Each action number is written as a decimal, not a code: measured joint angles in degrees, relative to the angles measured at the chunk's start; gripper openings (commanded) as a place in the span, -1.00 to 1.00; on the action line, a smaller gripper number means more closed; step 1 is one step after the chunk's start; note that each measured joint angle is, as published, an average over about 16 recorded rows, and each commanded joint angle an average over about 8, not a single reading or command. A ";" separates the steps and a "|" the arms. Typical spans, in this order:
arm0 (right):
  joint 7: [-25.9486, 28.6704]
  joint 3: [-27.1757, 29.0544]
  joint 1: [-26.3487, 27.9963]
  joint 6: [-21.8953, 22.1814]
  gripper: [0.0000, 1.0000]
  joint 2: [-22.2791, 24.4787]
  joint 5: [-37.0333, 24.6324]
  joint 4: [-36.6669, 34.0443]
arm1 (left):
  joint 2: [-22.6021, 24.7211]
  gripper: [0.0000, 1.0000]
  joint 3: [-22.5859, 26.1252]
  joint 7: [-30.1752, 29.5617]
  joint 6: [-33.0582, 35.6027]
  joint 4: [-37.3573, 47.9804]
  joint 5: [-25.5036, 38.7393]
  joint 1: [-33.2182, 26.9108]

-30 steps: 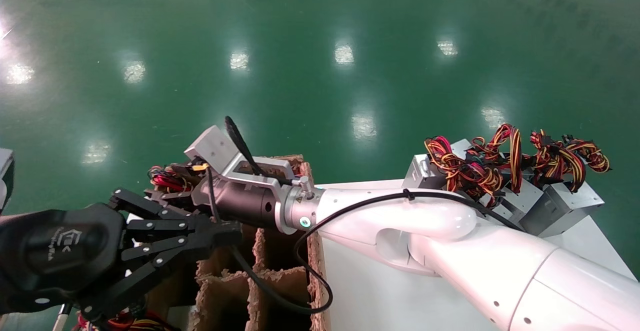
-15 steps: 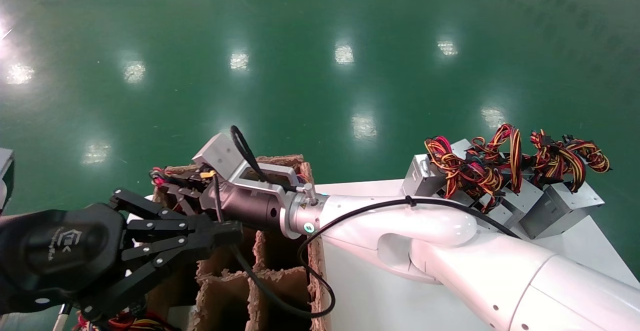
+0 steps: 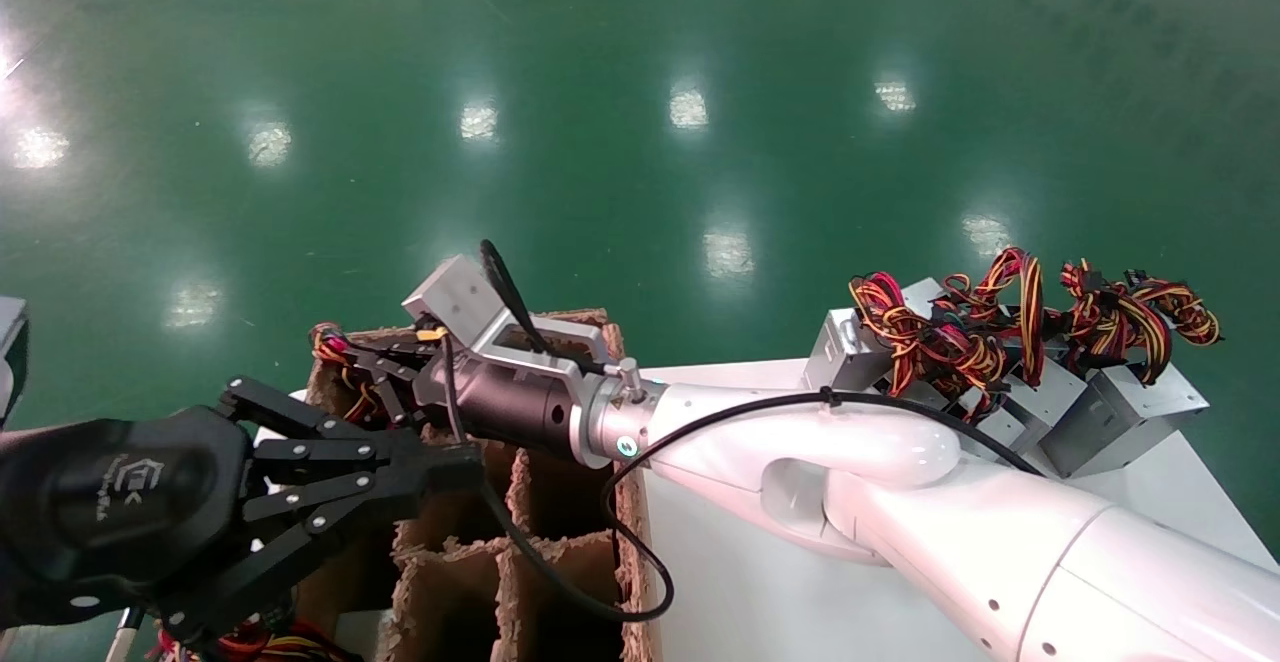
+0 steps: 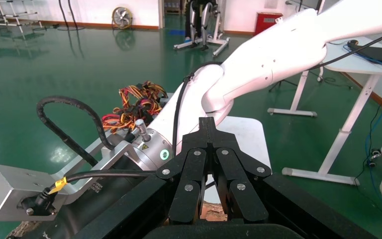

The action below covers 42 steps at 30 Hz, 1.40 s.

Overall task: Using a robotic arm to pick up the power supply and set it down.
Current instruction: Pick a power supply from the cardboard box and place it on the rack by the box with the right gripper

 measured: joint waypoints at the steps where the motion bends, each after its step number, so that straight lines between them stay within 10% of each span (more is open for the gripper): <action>1: -0.07 -0.05 0.04 -0.01 -1.00 0.00 0.28 -0.04 | 0.00 -1.00 0.00 0.00 0.00 0.00 0.00 0.00; 26: -2.75 -0.56 -0.01 -4.25 -1.00 0.34 6.78 -1.58 | 0.00 -1.00 0.00 0.00 0.00 0.00 0.00 0.00; 42: -6.34 1.43 -0.55 -18.30 -1.00 1.42 10.63 -6.61 | 0.00 -1.00 0.00 0.00 0.00 0.00 0.00 0.00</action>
